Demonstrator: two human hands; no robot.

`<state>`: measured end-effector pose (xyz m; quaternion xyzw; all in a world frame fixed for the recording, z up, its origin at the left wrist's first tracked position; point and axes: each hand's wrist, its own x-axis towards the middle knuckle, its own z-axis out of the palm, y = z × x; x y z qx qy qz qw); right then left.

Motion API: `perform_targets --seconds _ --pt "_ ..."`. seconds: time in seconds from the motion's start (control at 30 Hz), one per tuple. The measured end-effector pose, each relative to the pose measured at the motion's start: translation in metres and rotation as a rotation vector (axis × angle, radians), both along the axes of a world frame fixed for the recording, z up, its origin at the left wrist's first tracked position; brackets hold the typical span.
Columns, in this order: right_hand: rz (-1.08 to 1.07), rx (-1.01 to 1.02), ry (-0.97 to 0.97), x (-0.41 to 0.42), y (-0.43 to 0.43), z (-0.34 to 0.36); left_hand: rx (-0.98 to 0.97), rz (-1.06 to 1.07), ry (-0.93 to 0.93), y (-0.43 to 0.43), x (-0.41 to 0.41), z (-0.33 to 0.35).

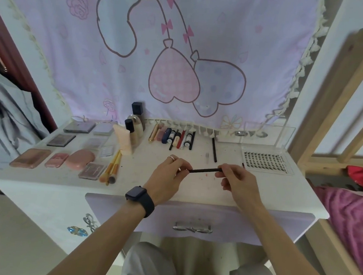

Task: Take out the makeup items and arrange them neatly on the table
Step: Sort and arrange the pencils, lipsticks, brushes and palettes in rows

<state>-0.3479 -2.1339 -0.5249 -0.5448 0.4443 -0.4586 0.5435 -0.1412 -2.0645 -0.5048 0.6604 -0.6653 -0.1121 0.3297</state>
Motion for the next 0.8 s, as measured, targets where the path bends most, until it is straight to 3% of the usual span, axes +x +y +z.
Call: perform_targets --seconds 0.2,0.4,0.47,0.53,0.67,0.8 --pt "-0.032 -0.017 -0.054 -0.014 0.01 0.005 0.002 -0.082 -0.078 -0.001 -0.012 -0.006" --pt "0.05 -0.082 -0.014 -0.045 0.019 0.016 -0.487 -0.205 -0.532 0.004 -0.018 0.002" --pt "0.083 -0.104 0.006 -0.052 0.02 0.017 -0.521 -0.242 -0.561 0.003 -0.023 0.004" --pt "0.072 -0.146 0.029 -0.06 0.019 0.018 -0.413 -0.252 -0.502 0.003 -0.029 0.002" --pt "-0.159 -0.176 -0.011 -0.111 0.001 0.018 -0.056 -0.057 -0.086 0.006 -0.001 0.0" --pt "-0.158 -0.045 -0.13 -0.137 -0.008 0.006 -0.008 0.081 0.077 0.006 0.025 -0.001"
